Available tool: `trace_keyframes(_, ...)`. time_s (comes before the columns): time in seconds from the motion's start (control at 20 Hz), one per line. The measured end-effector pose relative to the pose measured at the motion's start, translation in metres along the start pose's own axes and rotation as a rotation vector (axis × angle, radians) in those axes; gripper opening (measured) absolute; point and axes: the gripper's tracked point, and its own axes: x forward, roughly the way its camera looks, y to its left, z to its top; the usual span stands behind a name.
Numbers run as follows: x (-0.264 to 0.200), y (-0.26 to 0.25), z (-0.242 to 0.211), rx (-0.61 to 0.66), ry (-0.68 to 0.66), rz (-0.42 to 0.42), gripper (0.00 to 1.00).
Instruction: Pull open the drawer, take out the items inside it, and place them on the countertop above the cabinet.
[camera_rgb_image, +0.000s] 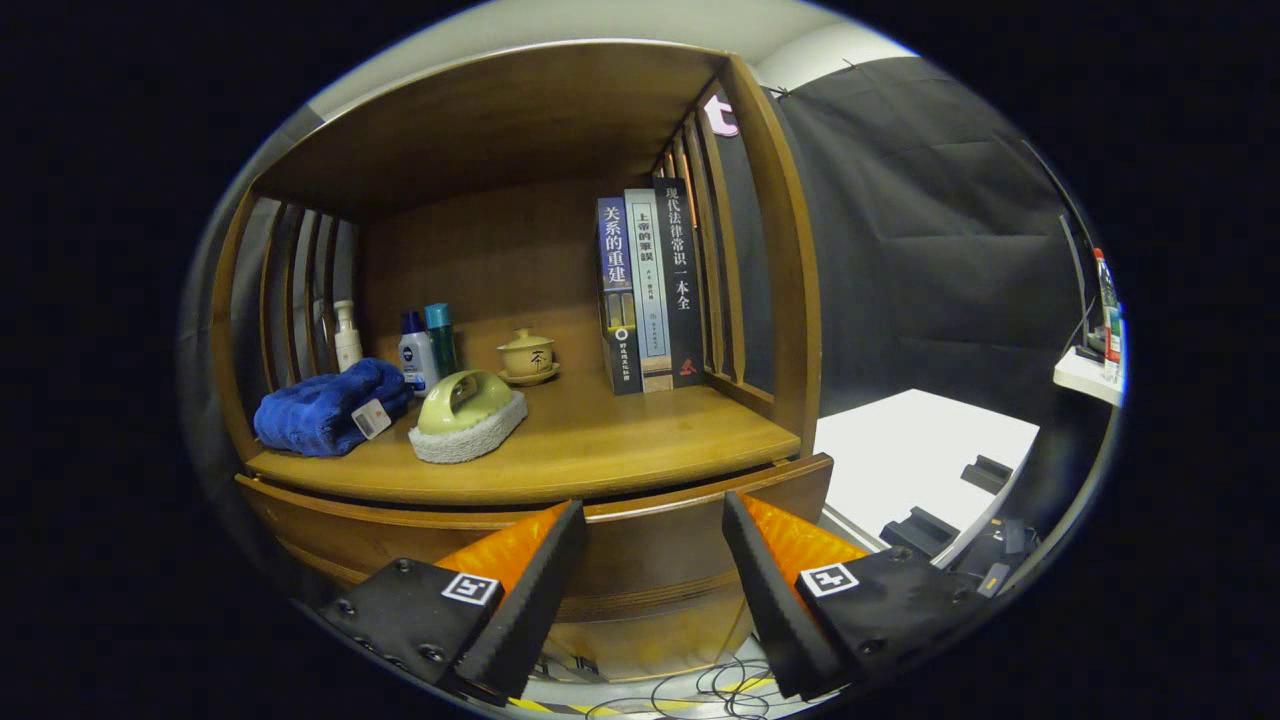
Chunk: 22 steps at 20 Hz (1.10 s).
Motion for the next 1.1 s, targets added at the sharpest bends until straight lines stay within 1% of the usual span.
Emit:
trace_keyframes(0.35,0.008,0.003,0.000,0.021,-0.012,0.004,0.93)
trace_keyframes(0.55,0.004,0.005,0.003,0.099,0.053,0.008,0.96)
trace_keyframes(0.65,-0.007,0.009,0.021,0.130,0.045,0.024,0.98)
trace_keyframes(0.75,-0.023,0.014,0.050,0.126,0.003,0.040,0.98)
trace_keyframes(0.9,-0.057,0.020,0.095,0.090,-0.067,0.070,0.98)
trace_keyframes(1.1,-0.098,0.035,0.145,0.035,-0.134,0.106,0.98)
